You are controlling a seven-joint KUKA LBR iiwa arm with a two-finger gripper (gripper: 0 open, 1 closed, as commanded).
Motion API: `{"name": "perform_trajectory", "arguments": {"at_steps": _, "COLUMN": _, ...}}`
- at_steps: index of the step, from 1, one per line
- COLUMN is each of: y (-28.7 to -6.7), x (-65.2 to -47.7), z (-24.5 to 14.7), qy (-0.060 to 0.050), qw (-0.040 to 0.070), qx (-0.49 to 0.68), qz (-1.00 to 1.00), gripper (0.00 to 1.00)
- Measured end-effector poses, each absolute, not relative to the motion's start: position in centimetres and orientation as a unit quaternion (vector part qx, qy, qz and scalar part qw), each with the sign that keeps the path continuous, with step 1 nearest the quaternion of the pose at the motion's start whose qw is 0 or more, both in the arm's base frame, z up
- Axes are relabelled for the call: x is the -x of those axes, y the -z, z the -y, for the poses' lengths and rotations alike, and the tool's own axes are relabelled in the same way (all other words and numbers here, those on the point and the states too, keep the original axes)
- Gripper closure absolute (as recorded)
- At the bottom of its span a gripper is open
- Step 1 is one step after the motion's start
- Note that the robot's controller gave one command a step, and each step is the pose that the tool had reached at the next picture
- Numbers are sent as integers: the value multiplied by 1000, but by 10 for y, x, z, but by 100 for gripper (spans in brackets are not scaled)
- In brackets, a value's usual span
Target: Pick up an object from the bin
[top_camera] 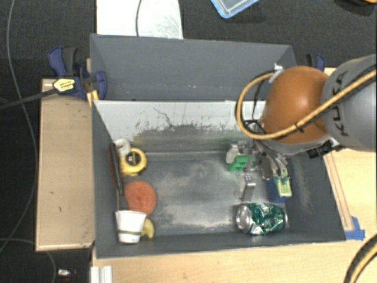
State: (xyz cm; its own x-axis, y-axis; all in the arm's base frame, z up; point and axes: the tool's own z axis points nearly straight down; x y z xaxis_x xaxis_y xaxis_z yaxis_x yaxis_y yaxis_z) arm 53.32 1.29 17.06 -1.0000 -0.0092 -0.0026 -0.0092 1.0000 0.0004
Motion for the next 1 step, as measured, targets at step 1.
{"name": "perform_trajectory", "arguments": {"at_steps": 1, "y": -149, "x": -533, "z": 61, "qy": 0, "qw": 1, "qx": -15, "qz": -1000, "gripper": 0}}
